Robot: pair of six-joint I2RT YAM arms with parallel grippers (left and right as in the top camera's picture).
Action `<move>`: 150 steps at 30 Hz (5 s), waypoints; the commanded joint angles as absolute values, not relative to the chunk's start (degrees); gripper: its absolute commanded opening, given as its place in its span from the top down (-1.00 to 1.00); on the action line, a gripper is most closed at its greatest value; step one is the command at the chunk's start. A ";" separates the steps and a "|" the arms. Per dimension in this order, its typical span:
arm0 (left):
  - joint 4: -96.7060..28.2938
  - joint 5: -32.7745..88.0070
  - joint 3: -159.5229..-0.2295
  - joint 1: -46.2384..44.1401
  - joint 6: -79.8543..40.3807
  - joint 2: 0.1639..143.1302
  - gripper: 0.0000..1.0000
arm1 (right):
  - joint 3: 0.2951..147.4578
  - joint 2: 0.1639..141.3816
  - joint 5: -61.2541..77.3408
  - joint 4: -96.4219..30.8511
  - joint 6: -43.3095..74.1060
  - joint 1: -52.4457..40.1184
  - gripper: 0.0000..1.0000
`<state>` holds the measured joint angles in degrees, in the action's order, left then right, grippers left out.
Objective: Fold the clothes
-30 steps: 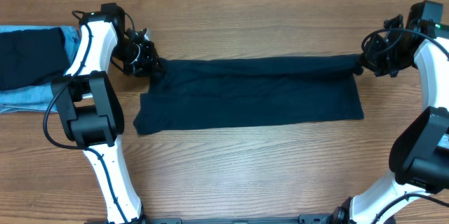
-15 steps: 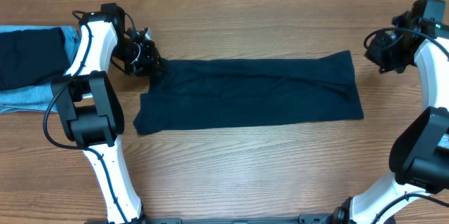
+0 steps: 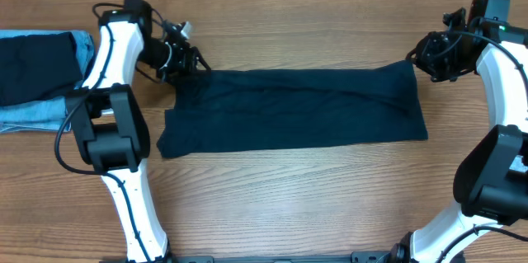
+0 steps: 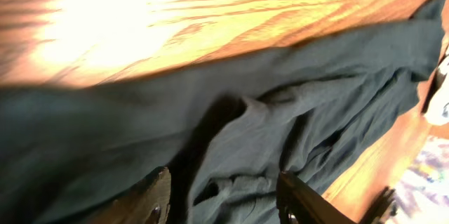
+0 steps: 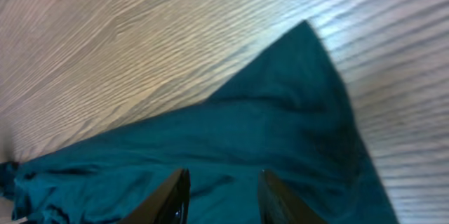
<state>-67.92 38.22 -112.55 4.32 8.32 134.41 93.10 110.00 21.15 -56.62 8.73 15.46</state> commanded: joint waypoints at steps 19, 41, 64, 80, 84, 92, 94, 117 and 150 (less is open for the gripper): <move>-62.26 11.73 -113.78 -5.50 6.85 134.89 0.83 | 93.82 109.43 21.52 -57.32 8.54 15.38 0.30; -66.17 19.57 -113.80 -5.39 15.51 134.87 0.50 | 93.80 109.43 21.50 -57.54 8.51 15.38 0.31; -91.39 21.78 -117.60 -6.04 15.68 134.87 0.92 | 93.82 109.43 21.04 -57.56 8.51 15.38 0.31; -93.97 22.02 -117.60 -4.34 11.94 134.87 0.46 | 93.82 109.43 20.43 -57.58 8.54 15.38 0.30; -92.82 24.60 -117.60 -3.79 11.99 134.87 0.43 | 93.82 109.43 20.43 -57.49 8.54 15.38 0.30; -81.65 22.41 -116.77 -7.29 8.93 134.89 0.48 | 93.82 109.43 20.45 -57.58 8.56 15.38 0.30; -79.83 18.33 -116.75 -8.58 7.90 134.89 0.49 | 93.82 109.43 20.45 -57.58 8.56 15.38 0.30; -82.56 1.04 -115.48 -14.41 4.67 134.91 0.82 | 93.82 109.43 20.45 -58.22 8.54 15.38 0.31; -59.68 13.45 -91.83 -4.14 0.25 111.87 0.33 | 93.82 109.43 20.47 -59.92 8.56 15.40 0.31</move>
